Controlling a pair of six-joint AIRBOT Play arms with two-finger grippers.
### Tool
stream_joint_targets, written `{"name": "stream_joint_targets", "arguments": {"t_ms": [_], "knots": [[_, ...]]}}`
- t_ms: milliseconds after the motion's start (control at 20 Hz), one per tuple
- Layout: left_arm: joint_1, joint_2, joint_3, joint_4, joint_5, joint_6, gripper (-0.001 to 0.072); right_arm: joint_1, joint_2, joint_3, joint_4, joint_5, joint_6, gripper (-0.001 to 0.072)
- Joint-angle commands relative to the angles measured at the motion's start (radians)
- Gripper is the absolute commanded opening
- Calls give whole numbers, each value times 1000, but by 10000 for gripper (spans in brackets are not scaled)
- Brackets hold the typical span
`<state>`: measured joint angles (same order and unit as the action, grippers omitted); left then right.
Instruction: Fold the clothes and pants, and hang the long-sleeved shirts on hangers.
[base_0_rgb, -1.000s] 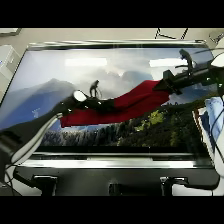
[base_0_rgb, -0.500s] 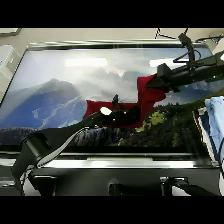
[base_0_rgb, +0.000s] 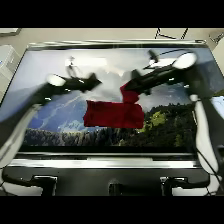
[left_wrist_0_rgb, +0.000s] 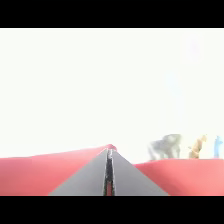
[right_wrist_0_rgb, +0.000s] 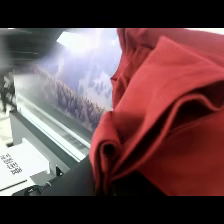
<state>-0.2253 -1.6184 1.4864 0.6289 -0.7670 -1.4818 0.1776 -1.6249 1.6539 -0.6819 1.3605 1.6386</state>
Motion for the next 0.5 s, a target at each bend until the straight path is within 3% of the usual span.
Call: {"name": "stream_joint_targets", "arguments": {"t_ms": [0, 100, 150, 250, 350, 450], "knots": [[198, 230, 1, 221, -166, -26, 20, 145, -170, 0, 78, -133, 0, 37], [235, 343, 1, 292, -213, -26, 20, 212, -265, 0, 166, -192, 0, 80], [238, 388, 1, 332, -225, -26, 20, 241, -309, 0, 223, -211, 0, 175], [237, 455, 1, 390, -244, -35, 20, 260, -367, 1, 333, -207, -12, 527], [237, 489, 1, 415, -251, -45, 21, 222, -363, 1, 345, -162, -60, 617], [237, 500, 1, 418, -259, -45, 21, 124, -317, 1, 305, -108, -65, 626]]}}
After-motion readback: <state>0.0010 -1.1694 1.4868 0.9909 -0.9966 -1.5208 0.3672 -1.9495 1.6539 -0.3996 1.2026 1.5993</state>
